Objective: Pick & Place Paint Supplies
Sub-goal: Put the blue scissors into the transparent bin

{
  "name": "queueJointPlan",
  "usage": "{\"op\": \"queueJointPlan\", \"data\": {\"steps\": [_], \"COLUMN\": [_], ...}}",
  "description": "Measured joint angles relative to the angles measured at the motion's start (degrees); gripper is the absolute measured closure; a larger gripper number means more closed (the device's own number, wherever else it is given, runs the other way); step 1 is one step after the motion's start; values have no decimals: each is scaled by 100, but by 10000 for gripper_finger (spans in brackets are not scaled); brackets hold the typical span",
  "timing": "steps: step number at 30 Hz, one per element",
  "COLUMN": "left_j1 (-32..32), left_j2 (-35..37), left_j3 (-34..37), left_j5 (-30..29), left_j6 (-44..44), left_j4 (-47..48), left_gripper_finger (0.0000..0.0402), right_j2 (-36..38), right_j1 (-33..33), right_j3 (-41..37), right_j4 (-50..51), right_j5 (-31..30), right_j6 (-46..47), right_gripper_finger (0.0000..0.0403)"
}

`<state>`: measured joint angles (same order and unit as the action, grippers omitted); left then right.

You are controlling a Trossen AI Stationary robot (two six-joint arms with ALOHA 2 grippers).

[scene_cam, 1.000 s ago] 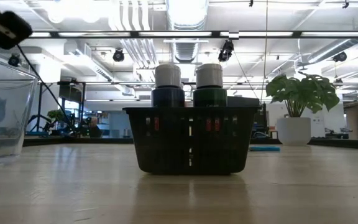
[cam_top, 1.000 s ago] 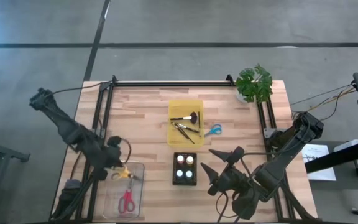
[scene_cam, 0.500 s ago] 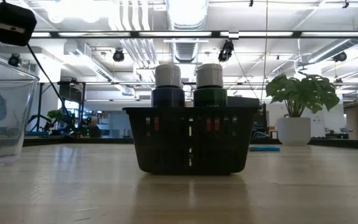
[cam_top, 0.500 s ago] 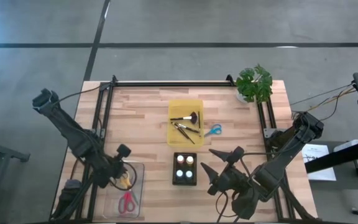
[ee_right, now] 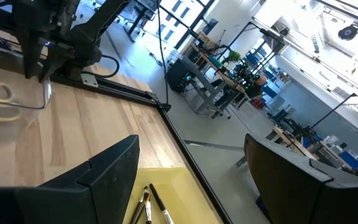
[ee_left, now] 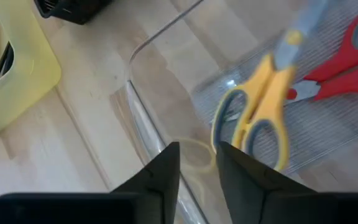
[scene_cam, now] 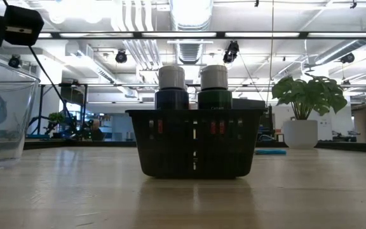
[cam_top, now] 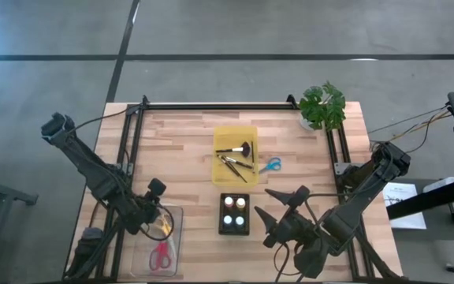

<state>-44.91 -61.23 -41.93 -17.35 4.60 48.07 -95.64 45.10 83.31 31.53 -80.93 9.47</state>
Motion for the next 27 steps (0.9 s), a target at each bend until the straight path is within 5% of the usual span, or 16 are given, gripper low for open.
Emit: {"op": "queueJointPlan", "data": {"steps": [9,16,23,27], "left_j1": [0,2,3,4], "left_j2": [13,13,13,13], "left_j3": [-148,-703,-1377,-1682], "left_j5": [-28,-676,-1199,-1495], "left_j6": [-15,-330,-1028,-1438], "left_j4": [-67,-339,-520,-514], "left_gripper_finger": [271,270,269,269], "right_j2": [0,0,-7,-46], "right_j1": [0,0,-206,-247], "right_j3": [0,-20,-31,-182], "right_j4": [-1,564,3756,4916], "right_j5": [2,183,2282,3117], "right_j6": [-1,626,3920,4771], "right_gripper_finger": [113,113,113,113]}}
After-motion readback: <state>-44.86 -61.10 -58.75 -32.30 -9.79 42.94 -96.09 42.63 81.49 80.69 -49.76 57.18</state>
